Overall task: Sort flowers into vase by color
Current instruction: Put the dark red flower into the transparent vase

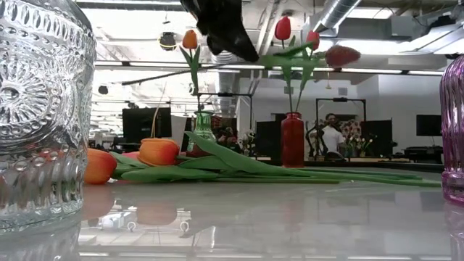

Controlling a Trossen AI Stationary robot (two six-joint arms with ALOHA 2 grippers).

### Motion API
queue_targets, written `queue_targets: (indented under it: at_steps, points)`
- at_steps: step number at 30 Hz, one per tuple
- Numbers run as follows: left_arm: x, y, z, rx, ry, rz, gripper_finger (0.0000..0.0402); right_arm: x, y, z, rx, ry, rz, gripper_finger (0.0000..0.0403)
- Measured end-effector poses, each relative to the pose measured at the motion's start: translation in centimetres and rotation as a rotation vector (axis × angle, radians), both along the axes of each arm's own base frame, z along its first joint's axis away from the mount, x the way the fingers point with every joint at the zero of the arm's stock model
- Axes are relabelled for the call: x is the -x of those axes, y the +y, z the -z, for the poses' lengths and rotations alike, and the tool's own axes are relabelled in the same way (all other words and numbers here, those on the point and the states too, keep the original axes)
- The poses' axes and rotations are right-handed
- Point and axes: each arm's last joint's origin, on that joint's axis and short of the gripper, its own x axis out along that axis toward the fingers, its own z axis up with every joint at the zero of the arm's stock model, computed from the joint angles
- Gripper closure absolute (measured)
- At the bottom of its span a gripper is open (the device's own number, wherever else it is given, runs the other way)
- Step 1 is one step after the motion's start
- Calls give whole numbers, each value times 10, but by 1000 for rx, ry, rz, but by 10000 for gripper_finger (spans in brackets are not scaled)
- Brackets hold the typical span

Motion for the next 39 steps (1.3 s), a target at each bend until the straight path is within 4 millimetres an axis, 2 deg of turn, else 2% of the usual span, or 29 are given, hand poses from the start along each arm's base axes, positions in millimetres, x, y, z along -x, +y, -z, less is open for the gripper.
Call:
queue_targets:
  at_steps: [5, 8, 13, 18, 24, 29, 39]
  points:
    - [12, 7, -16, -3, -66, -9, 401, 0, 0, 1, 5, 10, 0, 214]
    - [26, 11, -14, 15, -136, -29, 401, 1, -1, 2, 12, 24, 0, 214]
    - [64, 14, -5, 96, -266, -103, 401, 1, -1, 2, 14, 27, 0, 214]
    - [105, 6, 0, 207, -478, -143, 401, 1, -1, 2, 14, 26, 2, 214]
    - [141, -16, 9, 332, -755, -111, 401, 1, -1, 2, 13, 25, 3, 214]
    - [154, -40, 19, 400, -917, -59, 401, 1, 0, 1, 8, 14, 4, 214]
    - [148, -86, 28, 439, -1124, 42, 401, 0, 0, 0, -5, 2, 9, 214]
